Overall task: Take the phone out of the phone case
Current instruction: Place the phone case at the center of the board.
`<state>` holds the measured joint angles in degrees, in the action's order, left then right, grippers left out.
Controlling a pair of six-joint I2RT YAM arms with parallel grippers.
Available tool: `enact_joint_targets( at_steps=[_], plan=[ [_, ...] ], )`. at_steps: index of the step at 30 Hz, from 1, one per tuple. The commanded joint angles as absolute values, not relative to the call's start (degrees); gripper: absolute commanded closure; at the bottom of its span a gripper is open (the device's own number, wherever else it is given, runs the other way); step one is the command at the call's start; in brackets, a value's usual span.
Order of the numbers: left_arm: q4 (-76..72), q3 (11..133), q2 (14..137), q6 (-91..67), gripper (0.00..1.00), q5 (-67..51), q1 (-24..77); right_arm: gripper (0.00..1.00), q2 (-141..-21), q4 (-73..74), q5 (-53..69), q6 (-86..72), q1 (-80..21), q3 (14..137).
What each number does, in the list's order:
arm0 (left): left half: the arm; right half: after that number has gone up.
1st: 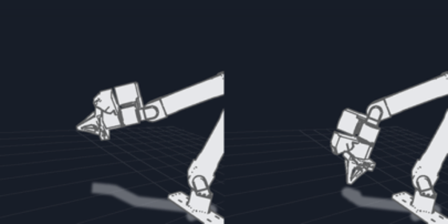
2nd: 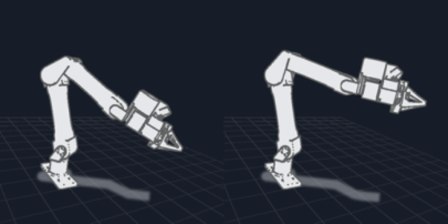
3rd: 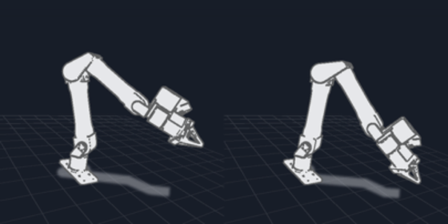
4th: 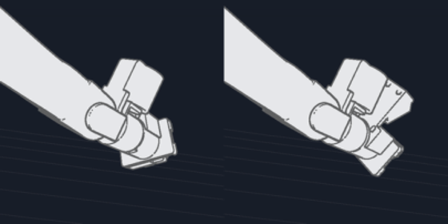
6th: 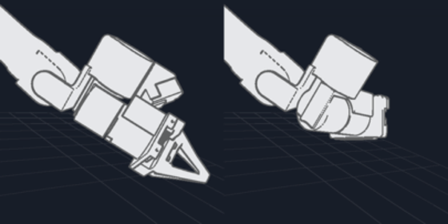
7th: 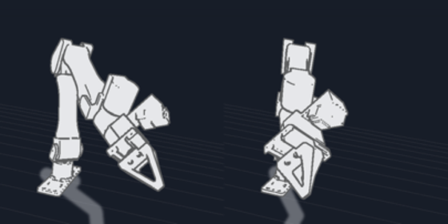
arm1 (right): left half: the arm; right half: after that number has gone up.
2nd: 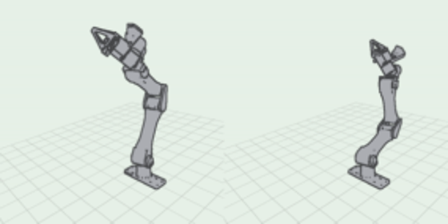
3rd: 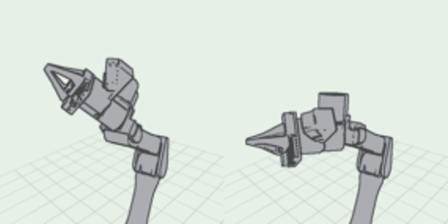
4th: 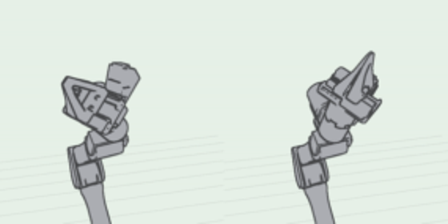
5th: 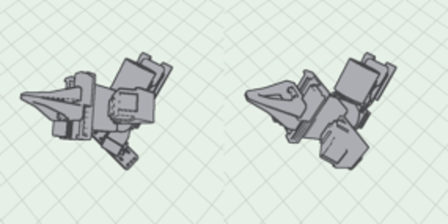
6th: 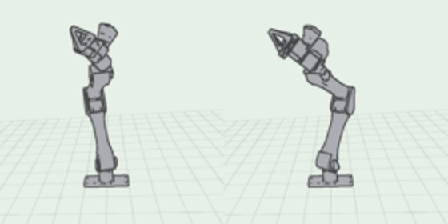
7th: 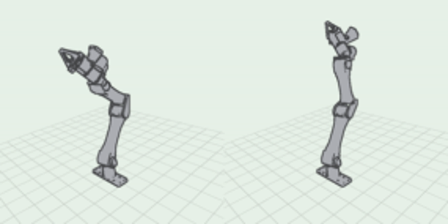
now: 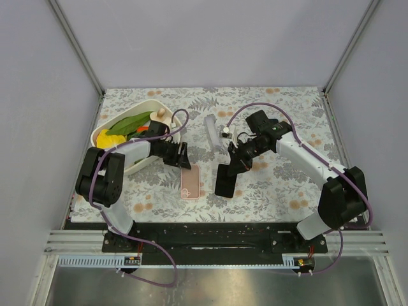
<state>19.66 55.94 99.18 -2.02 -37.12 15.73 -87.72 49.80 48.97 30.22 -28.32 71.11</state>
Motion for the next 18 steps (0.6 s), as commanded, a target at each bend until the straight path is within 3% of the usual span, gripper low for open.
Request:
enact_joint_targets(
  at_steps=[1,9,18],
  plan=[
    [18.5,58.4,99.1,-2.5,0.38,-33.4,15.8,1.0,-87.6,49.8,50.5,31.0,-27.9,71.9],
    [20.4,58.5,95.2,-1.2,0.31,-31.5,15.7,1.0,-88.5,51.7,49.2,32.2,-27.4,72.2],
    [26.8,59.0,83.6,4.0,0.26,-30.0,15.8,1.0,-96.9,64.9,50.4,42.4,-22.2,77.0]
  ],
)
